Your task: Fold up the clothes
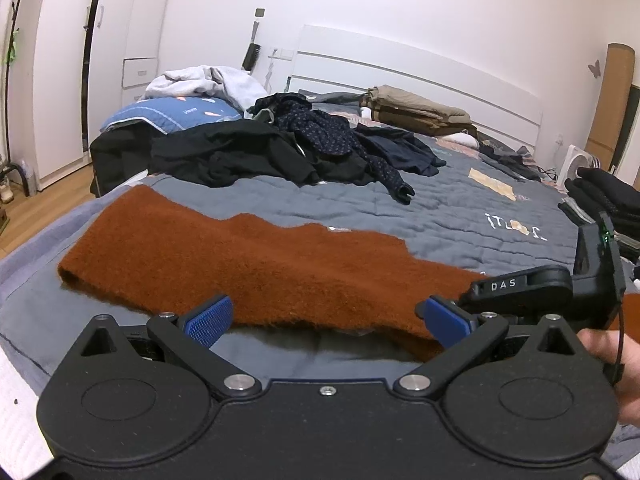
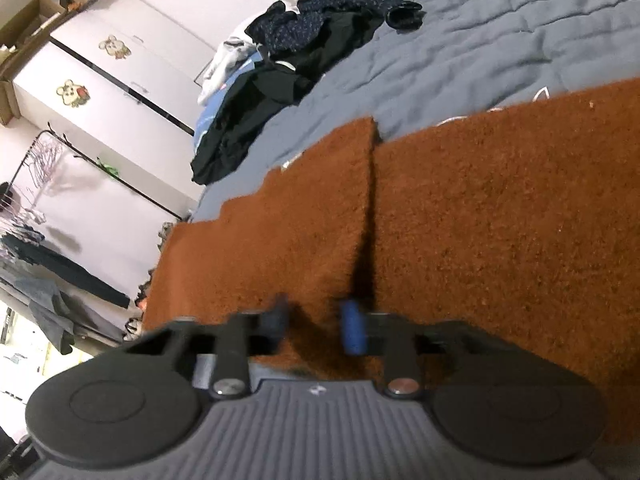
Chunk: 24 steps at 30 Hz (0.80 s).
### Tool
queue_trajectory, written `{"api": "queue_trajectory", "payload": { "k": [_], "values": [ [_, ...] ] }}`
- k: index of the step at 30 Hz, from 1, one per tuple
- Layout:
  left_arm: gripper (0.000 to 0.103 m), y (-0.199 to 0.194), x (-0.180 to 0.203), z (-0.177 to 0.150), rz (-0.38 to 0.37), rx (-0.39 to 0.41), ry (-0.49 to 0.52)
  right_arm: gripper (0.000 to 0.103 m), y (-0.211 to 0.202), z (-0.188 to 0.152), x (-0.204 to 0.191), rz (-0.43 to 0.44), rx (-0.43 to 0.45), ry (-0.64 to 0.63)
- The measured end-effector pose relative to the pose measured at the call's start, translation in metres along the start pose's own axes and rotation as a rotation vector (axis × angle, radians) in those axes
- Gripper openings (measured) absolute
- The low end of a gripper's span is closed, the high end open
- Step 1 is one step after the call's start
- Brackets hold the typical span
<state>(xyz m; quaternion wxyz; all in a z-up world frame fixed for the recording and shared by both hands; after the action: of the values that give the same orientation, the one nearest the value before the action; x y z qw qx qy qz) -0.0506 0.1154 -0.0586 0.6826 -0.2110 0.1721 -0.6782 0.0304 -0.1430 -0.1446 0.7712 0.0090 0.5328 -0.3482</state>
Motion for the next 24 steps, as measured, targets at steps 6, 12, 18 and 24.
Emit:
{"api": "queue_trajectory", "payload": {
  "k": [6,12,18,24],
  "values": [
    [0.103,0.002,0.0,-0.001,0.007,0.003,0.017,0.008,-0.027,0.015,-0.014,0.069,0.104,0.034],
    [0.103,0.008,0.014,-0.006,0.041,0.031,0.153,0.008,-0.049,0.026,-0.027,0.099,0.164,0.033],
    [0.103,0.017,0.03,-0.012,0.09,0.057,0.297,0.008,-0.083,0.035,-0.025,0.091,0.247,0.042],
    [0.103,0.02,0.041,-0.011,0.073,0.05,0.306,0.008,-0.129,0.047,-0.018,0.056,0.336,0.044]
  ]
}}
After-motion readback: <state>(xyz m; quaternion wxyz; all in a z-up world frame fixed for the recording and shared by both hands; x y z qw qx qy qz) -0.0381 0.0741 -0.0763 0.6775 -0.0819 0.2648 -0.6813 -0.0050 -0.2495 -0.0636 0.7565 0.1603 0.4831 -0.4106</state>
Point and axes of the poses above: each gripper's, at about its wrist camera, not at the fingertips, and y roughly the way its jaws point, x to its right, z to its top, the point moved 3 cm from there along y, roughly the way its jaws point, and after that the axes turned 13 degrees about z, right-handed, at the moved point
